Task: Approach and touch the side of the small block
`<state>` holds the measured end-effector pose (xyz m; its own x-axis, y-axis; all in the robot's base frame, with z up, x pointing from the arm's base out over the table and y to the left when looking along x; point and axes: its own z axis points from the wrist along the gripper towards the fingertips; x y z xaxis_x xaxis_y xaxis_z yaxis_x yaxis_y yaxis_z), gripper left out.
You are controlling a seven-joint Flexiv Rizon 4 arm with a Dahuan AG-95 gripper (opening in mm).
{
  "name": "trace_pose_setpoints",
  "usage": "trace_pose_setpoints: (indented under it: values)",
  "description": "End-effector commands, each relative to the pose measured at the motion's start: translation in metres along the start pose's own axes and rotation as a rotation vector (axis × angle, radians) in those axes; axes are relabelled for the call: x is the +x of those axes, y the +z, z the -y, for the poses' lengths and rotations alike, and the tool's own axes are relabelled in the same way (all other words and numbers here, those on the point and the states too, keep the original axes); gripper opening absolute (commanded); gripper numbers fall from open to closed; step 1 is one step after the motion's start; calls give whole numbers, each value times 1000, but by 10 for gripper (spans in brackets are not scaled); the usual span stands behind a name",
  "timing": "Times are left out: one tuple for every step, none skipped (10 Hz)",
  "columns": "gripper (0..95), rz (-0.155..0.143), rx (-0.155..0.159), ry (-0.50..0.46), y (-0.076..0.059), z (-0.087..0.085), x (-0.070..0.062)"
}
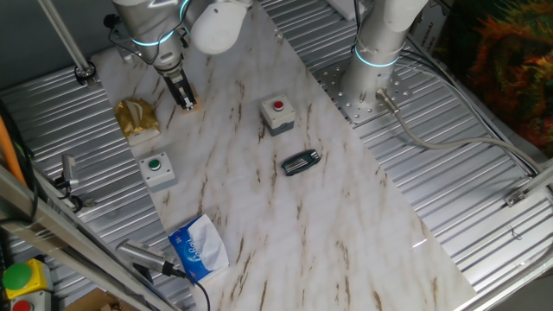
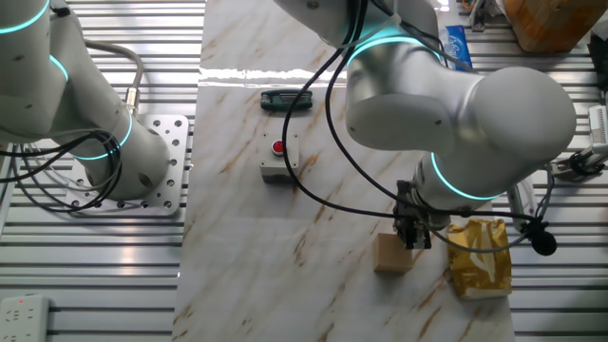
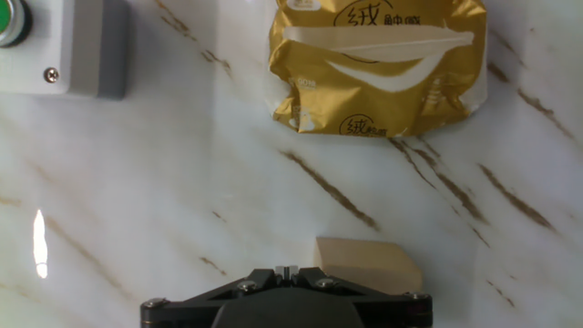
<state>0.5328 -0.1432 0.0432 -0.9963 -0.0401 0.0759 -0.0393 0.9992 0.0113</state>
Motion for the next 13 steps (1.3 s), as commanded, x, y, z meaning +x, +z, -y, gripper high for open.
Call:
trace_pose_setpoints:
  values:
    - [0,0,4,0,0,0,0]
    - [0,-1,4,-1,0,1,0]
    - [0,-1,5,-4,0,1,0]
    - [0,0,4,-5,0,2,0]
    - [0,0,4,-7,0,3,0]
    - [0,-1,7,-13,0,4,0]
    - [0,0,5,-16,0,5,0]
    - [0,0,7,-17,0,5,0]
    - [0,0,5,-14,1,5,0]
    - [0,1,6,-15,1,6,0]
    - [0,1,8,-16,2,6,0]
    - [0,2,6,-15,2,6,0]
    - [0,2,7,-17,2,6,0]
